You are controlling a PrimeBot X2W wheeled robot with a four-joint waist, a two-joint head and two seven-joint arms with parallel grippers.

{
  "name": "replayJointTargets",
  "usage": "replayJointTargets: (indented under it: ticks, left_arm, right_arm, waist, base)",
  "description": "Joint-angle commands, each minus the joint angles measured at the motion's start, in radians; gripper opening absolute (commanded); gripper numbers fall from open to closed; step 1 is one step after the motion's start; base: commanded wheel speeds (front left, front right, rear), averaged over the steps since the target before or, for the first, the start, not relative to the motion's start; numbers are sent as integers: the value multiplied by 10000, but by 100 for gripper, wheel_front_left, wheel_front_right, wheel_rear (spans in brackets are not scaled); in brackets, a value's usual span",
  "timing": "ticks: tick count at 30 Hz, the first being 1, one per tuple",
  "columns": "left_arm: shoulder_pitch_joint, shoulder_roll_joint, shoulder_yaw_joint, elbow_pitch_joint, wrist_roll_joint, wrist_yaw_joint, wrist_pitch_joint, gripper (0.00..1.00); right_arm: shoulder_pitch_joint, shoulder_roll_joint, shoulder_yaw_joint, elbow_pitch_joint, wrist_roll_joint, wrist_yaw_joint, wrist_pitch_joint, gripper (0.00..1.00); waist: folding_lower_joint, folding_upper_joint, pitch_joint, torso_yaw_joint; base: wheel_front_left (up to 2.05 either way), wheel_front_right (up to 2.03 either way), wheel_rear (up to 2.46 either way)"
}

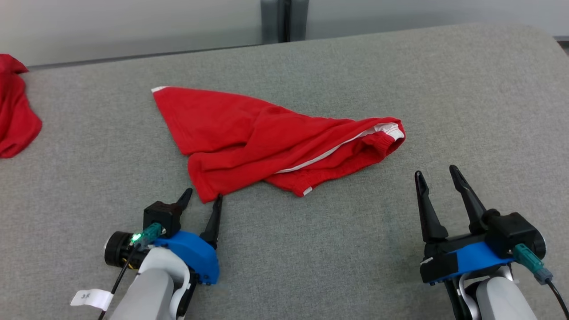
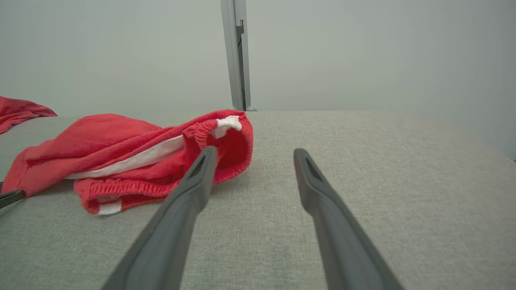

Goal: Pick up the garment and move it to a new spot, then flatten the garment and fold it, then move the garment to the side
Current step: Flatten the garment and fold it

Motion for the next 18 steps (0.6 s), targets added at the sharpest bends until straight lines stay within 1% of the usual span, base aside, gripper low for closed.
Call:
replayJointTargets:
  ticks: [1, 4, 5, 6, 8, 13, 16, 18]
  left_arm:
    - [-239, 22, 8, 169, -42, -31, -27, 100]
    - [-587, -17, -57, 638, -73, -85, -297, 100]
    - [-673, -45, -79, 721, -93, -121, -448, 76]
    - [-739, -62, -118, 746, -118, -144, -588, 45]
    - [-811, -68, -221, 718, -107, -183, -848, 0]
    - [-566, 14, -421, 71, 15, -246, -1232, 0]
    - [-310, 68, -474, -781, 90, -266, -1300, 0]
    - [-84, 121, -406, -1638, 172, -269, -1305, 0]
  right_arm:
    - [-113, -34, -32, -51, 38, 1, -6, 100]
    - [-186, -34, -126, -77, 67, 1, -6, 100]
    - [-204, -34, -160, -83, 59, 1, -6, 100]
    - [-210, -34, -188, -86, 65, 1, -6, 100]
    - [-199, -34, -240, -89, 65, 1, -6, 100]
    - [-166, -33, -366, -21, 76, 1, -6, 100]
    - [-102, -33, -357, 13, 79, 1, -6, 100]
    - [-37, -36, -347, 48, 68, 1, -6, 100]
  waist:
    - [-2, -1, 89, -21]
    - [-2, -1, 284, -135]
    - [-2, -1, 314, -146]
    - [-2, -1, 332, -150]
    - [-2, -1, 338, -137]
    - [-2, -1, 182, 102]
    - [-2, -1, 9, 329]
    - [-2, -1, -127, 482]
  base:
    - [0, 0, 0]
    - [0, 0, 0]
    - [0, 0, 0]
    - [0, 0, 0]
    - [0, 0, 0]
    - [0, 0, 0]
    - [0, 0, 0]
    - [0, 0, 0]
